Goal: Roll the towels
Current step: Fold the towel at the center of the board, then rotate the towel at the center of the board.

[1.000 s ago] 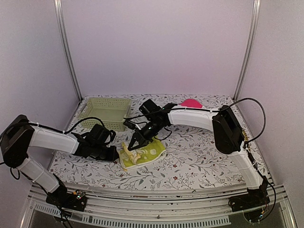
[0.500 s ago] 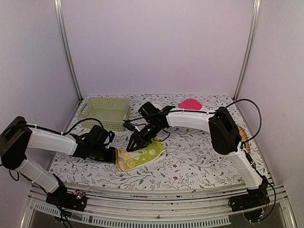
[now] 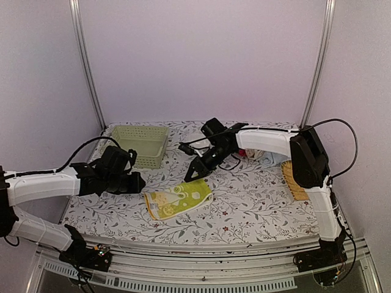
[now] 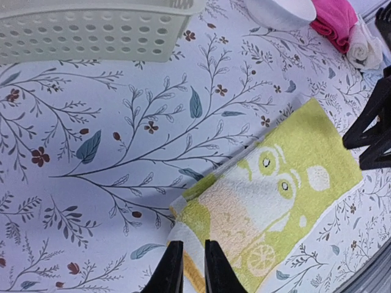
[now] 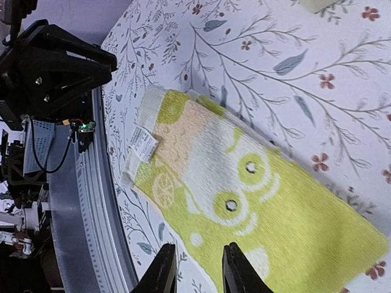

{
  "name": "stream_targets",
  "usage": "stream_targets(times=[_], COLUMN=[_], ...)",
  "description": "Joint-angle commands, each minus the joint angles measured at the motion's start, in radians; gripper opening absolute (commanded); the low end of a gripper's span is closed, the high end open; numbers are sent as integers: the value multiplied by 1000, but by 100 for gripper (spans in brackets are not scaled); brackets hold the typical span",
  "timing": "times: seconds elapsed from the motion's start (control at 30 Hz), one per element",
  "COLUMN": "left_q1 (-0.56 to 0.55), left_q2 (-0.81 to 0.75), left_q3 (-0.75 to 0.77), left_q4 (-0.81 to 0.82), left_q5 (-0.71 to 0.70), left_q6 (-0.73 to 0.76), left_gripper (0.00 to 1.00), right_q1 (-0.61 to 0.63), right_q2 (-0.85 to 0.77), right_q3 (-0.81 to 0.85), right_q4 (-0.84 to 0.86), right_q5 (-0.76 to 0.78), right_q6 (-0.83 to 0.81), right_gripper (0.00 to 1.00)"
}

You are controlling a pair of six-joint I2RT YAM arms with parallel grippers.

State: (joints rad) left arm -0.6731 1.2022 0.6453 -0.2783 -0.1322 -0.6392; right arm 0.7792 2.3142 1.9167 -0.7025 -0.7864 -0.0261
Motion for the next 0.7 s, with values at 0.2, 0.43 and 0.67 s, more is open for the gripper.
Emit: stream_targets(times=[0.2, 0.43, 0.67], left_q1=[-26, 17, 33], left_q2=[16, -5, 38], left_q3=[-8, -126, -181], left_q4=[-96, 58, 197], left_q5=[67, 222, 324], left_q6=[-171, -311, -361], left_gripper=[43, 59, 58], right_q1=[-31, -41, -47], right_q2=[-248, -230, -225], right_q3=[-225, -260, -272], right_q4=[11, 12, 20], right_q5=[236, 237, 243], right_q6=[-187, -193, -204], right_gripper=[36, 39, 39])
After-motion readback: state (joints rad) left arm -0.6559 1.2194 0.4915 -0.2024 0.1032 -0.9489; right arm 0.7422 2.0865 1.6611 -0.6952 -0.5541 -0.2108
